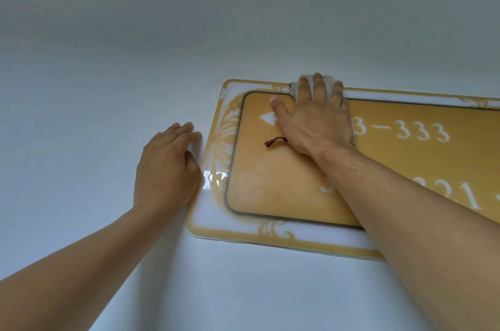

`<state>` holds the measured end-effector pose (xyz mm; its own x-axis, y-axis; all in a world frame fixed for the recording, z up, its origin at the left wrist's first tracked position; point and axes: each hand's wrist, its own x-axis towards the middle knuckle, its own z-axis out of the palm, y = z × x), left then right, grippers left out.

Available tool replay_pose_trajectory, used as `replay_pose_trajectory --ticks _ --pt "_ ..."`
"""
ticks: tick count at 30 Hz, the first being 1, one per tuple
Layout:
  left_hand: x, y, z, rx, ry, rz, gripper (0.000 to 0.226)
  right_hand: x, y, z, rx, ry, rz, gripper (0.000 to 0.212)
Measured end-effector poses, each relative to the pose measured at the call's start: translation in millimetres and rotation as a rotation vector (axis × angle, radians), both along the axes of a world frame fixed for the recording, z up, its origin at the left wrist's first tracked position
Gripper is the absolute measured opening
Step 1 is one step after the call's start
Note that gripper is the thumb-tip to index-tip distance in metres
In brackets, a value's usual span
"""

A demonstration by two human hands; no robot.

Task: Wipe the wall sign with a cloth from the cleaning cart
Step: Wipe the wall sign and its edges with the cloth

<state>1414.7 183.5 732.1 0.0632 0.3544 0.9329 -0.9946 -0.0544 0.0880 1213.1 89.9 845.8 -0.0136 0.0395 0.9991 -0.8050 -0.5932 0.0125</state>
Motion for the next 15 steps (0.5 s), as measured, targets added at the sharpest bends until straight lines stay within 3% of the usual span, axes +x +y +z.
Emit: replay_pose_trajectory --ticks 15 --pt "0.6 -0.6 1.8 -0.003 -0.006 -0.005 0.057 15.4 10.3 -2.1 -0.005 0.025 -0.004 0.090"
